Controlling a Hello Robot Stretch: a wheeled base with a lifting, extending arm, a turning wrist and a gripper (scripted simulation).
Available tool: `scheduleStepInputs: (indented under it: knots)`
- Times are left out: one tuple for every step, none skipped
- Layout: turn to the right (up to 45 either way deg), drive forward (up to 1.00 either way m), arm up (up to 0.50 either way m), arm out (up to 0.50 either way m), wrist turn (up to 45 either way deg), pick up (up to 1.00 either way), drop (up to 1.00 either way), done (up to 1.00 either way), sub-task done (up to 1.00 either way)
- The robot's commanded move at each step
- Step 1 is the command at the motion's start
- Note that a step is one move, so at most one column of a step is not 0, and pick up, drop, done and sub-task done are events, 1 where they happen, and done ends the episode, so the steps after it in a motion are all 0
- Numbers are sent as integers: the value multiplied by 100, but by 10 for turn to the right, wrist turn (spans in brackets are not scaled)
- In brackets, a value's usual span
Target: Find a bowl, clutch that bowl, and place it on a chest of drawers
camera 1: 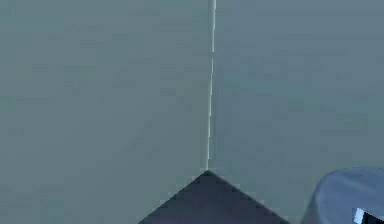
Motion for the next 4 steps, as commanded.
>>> scheduleStepInputs:
  knots:
    - [-210,0,0,0,0,0,0,0,0]
    - [0,0,50,0,0,0,0,0,0]
    - [0,0,38,0,0,0,0,0,0]
    - [0,0,0,48,0,0,0,0,0]
